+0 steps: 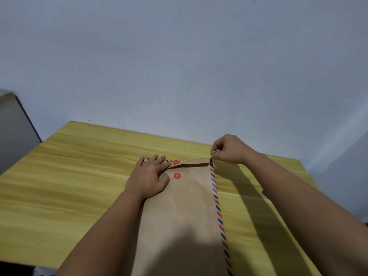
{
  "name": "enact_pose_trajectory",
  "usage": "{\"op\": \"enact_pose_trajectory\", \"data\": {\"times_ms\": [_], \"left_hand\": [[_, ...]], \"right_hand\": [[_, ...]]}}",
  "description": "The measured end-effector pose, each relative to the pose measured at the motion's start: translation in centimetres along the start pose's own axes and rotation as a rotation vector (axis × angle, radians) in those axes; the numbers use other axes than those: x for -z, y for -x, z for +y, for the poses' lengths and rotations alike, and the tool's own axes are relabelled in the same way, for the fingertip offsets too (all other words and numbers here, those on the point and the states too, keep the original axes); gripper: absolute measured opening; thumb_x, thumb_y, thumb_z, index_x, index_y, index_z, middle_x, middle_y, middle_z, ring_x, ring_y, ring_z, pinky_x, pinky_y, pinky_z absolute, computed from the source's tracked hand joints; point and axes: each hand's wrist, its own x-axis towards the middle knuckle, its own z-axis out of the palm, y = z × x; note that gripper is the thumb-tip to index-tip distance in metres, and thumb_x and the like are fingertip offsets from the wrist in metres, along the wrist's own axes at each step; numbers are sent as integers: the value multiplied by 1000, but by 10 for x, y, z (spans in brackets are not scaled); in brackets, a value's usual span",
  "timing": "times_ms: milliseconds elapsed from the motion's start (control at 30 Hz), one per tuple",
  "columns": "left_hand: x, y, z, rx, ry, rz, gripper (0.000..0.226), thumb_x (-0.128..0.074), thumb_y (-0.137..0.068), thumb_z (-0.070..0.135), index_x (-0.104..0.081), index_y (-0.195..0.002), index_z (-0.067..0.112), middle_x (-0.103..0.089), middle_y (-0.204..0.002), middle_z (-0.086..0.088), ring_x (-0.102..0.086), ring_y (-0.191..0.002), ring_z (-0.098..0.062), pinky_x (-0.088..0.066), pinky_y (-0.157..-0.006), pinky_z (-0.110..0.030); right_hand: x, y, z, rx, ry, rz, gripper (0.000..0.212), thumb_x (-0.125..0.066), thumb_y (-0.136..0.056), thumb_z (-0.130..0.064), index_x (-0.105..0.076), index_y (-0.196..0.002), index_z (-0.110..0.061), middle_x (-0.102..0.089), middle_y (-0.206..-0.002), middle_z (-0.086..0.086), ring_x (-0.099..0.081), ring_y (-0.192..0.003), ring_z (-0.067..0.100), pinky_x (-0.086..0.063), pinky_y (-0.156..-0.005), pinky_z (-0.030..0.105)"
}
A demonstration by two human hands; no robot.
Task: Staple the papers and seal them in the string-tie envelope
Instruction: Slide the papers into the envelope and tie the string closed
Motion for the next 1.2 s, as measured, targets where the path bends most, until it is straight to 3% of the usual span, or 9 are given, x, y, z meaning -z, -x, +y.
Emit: {"op": "enact_pose_trajectory", "data": {"times_ms": [167,367,467,567,700,833,1033,1133,1200], "left_hand": [[-2,0,-1,-21,5,25,69,-27,-81,52,-49,-146,42,-42,-159,8,-26,-152,-18,-11,-125,-50],[-1,1,-1,-24,21,49,69,-29,-82,51,-50,-147,38,-45,-157,6,-28,-151,-20,-13,-124,-50],[-2,1,-2,-31,7,56,69,-30,-82,51,-51,-147,37,-46,-156,6,-29,-151,-20,-17,-124,-52],[-5,0,-5,-26,10,59,68,-31,-82,51,-54,-144,36,-47,-156,6,-30,-151,-18,-17,-124,-52],[-6,1,-5,-22,-1,52,68,-30,-83,52,-56,-143,35,-46,-156,7,-29,-151,-17,-15,-125,-50],[-5,0,-4,-21,7,66,67,-32,-82,51,-57,-141,35,-47,-155,6,-30,-150,-17,-15,-125,-50],[-4,1,-2,-17,-6,51,66,-30,-83,51,-56,-142,36,-46,-156,7,-29,-151,-17,-15,-125,-50],[-3,1,-1,-13,-5,40,65,-32,-84,50,-56,-143,36,-45,-157,7,-28,-151,-16,-14,-125,-48],[-3,1,-1,-12,-4,42,65,-31,-84,51,-55,-143,36,-45,-157,7,-28,-151,-15,-14,-125,-48]], "right_hand": [[-2,5,6,-125,196,136,16,-70,-95,-35,-81,-89,-26,-76,-92,-15,-68,-97,16,-53,-93,43],[-9,6,-5,-307,-714,297,20,-69,-98,-17,-78,-97,1,-73,-81,1,-72,-81,17,-50,-64,22],[-9,11,-12,-316,-958,238,16,-69,-98,-16,-79,-101,-3,-60,-74,0,-66,-66,17,-57,-75,36],[-10,10,-14,-256,-789,311,16,-72,-97,-18,-81,-95,-5,-72,-87,-7,-56,-55,6,-51,-66,27],[2,15,-15,-238,-598,381,22,-71,-95,-21,-80,-83,-5,-79,-99,5,-70,-91,16,-51,-76,28],[20,27,-20,-225,-795,303,28,-65,-96,-20,-72,-71,-12,-54,-72,0,-42,-60,17,-31,-54,27],[5,22,-40,-180,-1412,266,36,-53,-102,-22,-52,-66,-19,-80,-96,3,-75,-105,22,-52,-90,42],[-12,18,-53,-210,-1605,244,34,-55,-103,-18,-56,-70,-13,-63,-67,6,-66,-61,20,-55,-72,36],[-30,17,-59,-231,-1238,254,32,-59,-103,-18,-67,-73,-9,-62,-67,6,-53,-50,14,-47,-53,26]]}}
